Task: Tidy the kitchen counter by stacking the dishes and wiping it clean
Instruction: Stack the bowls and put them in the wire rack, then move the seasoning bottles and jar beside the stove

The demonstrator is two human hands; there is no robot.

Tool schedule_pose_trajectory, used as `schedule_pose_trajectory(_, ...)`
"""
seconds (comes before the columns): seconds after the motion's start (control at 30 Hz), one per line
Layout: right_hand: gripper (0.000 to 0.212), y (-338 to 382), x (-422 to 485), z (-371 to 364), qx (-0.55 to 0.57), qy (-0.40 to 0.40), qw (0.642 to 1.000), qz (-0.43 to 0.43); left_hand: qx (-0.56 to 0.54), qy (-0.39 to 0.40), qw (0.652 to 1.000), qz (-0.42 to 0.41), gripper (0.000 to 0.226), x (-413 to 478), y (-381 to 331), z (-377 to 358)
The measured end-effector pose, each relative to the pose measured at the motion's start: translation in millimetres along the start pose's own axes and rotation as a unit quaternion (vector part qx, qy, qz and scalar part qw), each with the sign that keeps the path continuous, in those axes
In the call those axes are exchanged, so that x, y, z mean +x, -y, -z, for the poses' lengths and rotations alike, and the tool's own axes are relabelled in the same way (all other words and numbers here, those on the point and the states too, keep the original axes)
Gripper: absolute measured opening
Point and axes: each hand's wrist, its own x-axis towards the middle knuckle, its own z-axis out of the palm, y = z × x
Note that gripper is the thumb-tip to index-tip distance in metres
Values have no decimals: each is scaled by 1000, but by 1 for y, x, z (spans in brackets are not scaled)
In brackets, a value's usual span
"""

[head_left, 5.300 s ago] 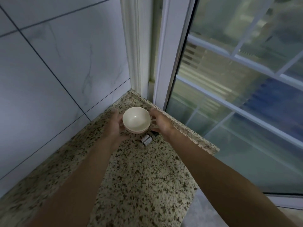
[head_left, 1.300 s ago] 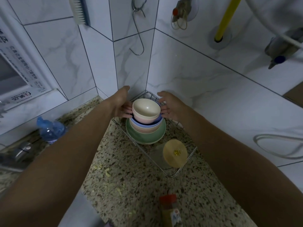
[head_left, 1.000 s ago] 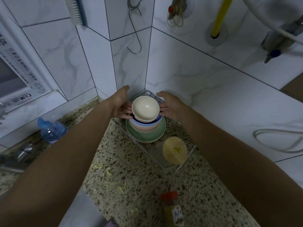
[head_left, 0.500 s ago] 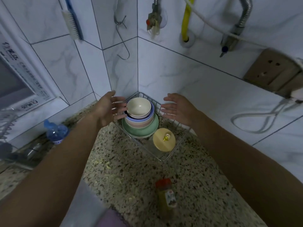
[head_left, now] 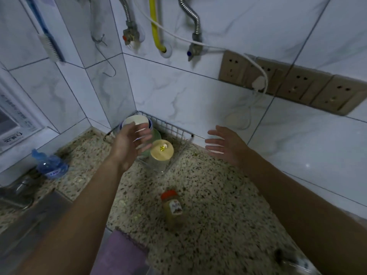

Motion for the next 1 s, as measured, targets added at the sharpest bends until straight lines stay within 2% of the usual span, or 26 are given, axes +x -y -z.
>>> schedule_pose_trajectory(0.1, 53, -15, -31, 38, 13, -19, 1000, 6, 2, 2, 1000, -16, 38, -14, 19, -28)
schedule_pose_trajectory(0.3, 55, -47, -90, 108, 78, -75, 994, 11, 16, 53, 998, 22, 46, -27, 60, -88)
schedule_pose_trajectory(0.47, 56, -72, -134, 159, 120, -111, 986, 20, 42, 94, 993, 49, 44, -35, 98, -135)
schedule_pose_trajectory(0.73, 53, -129, -202, 228, 164, -202, 966, 6, 104, 180, 969, 132, 39, -55, 174, -201)
schedule_pose_trajectory(1.0, 64, -187, -264, 281, 216, -271, 938, -7, 156, 221, 938, 216, 40, -72, 240, -256)
